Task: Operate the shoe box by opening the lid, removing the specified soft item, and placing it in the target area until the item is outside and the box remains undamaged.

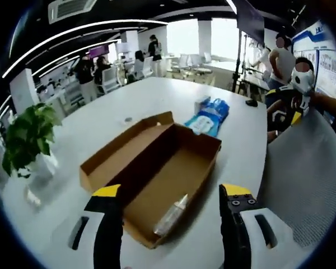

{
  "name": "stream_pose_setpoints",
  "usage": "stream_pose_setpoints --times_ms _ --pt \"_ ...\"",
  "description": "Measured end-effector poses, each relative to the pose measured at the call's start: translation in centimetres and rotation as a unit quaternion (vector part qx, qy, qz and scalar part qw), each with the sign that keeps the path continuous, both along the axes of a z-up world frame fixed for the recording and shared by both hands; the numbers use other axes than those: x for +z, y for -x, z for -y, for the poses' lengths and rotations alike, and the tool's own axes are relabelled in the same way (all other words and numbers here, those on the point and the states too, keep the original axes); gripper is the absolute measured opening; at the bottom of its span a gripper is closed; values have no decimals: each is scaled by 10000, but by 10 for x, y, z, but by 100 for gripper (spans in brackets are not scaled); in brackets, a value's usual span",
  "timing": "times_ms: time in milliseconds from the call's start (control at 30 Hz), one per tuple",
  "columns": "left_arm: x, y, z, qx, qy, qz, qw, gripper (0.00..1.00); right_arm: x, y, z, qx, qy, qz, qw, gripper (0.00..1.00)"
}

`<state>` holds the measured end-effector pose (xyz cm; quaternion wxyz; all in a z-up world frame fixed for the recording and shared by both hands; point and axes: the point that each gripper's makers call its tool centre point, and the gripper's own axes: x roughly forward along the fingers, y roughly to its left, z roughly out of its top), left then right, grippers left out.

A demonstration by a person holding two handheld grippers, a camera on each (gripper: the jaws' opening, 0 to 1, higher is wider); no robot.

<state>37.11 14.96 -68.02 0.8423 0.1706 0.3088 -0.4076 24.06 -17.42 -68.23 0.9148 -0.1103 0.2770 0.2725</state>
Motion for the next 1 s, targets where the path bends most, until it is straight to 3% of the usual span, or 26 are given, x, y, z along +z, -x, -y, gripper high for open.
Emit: stream_pose_setpoints --times_ms 233,467,633,767,1000 --pt "-12 -12 4 -262 -59 -328 9991 63 -6 2 -4 -10 -141 -103 9998 100" --pt "-32 -21 8 -645 -421 -589 9953 62 -4 0 -4 -118 -368 -112 9992 100" --pt "-48 -30 9 -810 -620 -754 9919 60 -2 0 -4 -99 -310 -11 9995 100" --pt "-66 -34 5 -1068 -1106 -804 9848 60 -1 -1 -5 -49 -272 37 9996 100" --pt "-90 -34 8 -1514 -1544 -864 9725 62 -5 0 -5 3 -158 24 9999 100"
